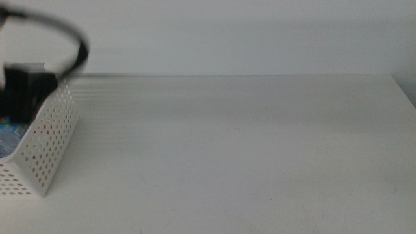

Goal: Use arms to grab the bottles and put them into the dustbin to the left of the table.

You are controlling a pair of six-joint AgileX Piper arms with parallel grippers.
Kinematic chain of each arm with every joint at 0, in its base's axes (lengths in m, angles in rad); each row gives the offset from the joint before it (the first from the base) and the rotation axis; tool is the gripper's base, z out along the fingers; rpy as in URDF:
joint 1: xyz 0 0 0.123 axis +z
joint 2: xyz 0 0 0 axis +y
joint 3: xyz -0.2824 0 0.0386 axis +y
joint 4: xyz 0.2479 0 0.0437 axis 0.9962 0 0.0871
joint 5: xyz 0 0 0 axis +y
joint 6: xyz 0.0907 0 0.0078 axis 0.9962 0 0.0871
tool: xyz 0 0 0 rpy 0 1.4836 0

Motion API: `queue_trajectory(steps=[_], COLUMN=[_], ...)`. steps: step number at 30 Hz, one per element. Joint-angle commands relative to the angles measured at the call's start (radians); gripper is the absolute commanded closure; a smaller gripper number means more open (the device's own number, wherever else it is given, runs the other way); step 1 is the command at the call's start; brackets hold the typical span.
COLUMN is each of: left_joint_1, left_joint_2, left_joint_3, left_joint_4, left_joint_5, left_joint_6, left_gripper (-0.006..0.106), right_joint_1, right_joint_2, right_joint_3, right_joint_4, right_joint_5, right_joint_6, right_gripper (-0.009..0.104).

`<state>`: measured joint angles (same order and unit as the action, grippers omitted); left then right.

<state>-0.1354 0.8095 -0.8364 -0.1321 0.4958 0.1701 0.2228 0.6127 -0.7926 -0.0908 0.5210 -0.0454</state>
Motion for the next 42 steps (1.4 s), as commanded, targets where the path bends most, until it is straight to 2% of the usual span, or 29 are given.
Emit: queue_trajectory(steps=[1, 8, 16, 21, 25, 30, 42], left_joint_1=[-0.001, -0.001, -0.001, -0.001, -0.001, -0.001, 0.0], left_joint_2=[-0.098, -0.358, -0.622, -0.703, -0.749, -0.813, -0.839], left_joint_3=[0.073, 0.339, 0.579, 0.693, 0.76, 0.807, 0.871], left_joint_4=[-0.005, -0.004, 0.0, 0.007, 0.016, 0.065, 0.066], left_joint_5=[-0.111, -0.124, -0.125, -0.125, -0.125, -0.138, -0.192], left_joint_6=[-0.013, -0.013, -0.013, -0.013, -0.013, -0.013, -0.013], left_gripper=[0.01, 0.01, 0.01, 0.01, 0.01, 0.01, 0.01], right_joint_1=[-0.086, -0.222, -0.229, -0.229, -0.229, -0.229, -0.229], right_joint_2=[-0.036, -0.255, -0.516, -0.615, -0.65, -0.65, -0.65], right_joint_3=[0.019, 0.265, 0.542, 0.667, 0.726, 0.772, 0.813], right_joint_4=[-0.028, -0.028, -0.028, -0.028, -0.028, -0.016, -0.018], right_joint_5=[-0.11, -0.188, -0.185, -0.185, -0.189, -0.188, -0.215], right_joint_6=[-0.012, -0.012, -0.012, -0.012, -0.012, -0.012, -0.012], right_gripper=[0.021, 0.021, 0.021, 0.021, 0.021, 0.021, 0.021])
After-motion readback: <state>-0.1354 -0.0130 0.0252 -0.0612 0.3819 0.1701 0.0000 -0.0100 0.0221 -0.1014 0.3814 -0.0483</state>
